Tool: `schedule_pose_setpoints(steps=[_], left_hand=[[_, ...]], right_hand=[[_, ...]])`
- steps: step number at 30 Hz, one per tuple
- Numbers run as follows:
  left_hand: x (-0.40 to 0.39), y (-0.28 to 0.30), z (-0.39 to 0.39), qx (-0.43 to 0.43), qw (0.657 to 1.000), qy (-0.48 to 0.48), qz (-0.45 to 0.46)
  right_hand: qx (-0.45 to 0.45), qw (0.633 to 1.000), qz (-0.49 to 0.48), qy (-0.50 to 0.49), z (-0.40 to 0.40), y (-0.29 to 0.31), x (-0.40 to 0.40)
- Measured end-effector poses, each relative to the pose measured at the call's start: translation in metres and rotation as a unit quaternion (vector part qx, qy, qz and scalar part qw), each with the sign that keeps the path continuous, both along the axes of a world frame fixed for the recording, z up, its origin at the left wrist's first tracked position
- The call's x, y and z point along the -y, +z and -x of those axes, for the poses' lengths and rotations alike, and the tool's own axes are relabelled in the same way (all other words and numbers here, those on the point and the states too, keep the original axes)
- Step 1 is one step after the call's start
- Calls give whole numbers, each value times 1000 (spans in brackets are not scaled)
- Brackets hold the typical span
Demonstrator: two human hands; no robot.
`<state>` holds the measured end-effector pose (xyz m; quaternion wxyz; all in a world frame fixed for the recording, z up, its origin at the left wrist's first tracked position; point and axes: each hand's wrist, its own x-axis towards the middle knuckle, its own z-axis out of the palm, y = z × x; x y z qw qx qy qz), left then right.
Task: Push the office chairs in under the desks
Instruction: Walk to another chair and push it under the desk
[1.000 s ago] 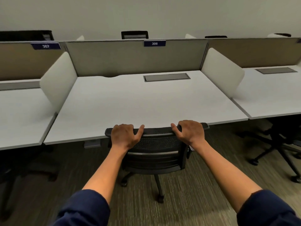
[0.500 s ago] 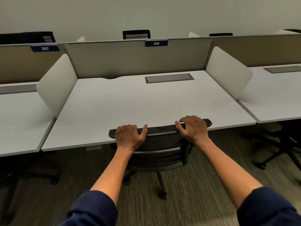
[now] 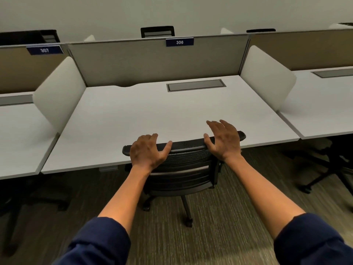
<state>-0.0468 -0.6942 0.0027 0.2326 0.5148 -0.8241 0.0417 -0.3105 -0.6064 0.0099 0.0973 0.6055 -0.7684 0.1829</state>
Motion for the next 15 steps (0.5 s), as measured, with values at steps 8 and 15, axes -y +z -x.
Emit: schedule_pose_setpoints(steps=[8, 15], left_hand=[[-26, -7, -16, 42, 997, -56, -40], [-120, -42, -16, 43, 993, -95, -59]], right_hand=[[35, 999, 1, 20, -28, -29, -43], [10, 998, -62, 13, -53, -69, -119]])
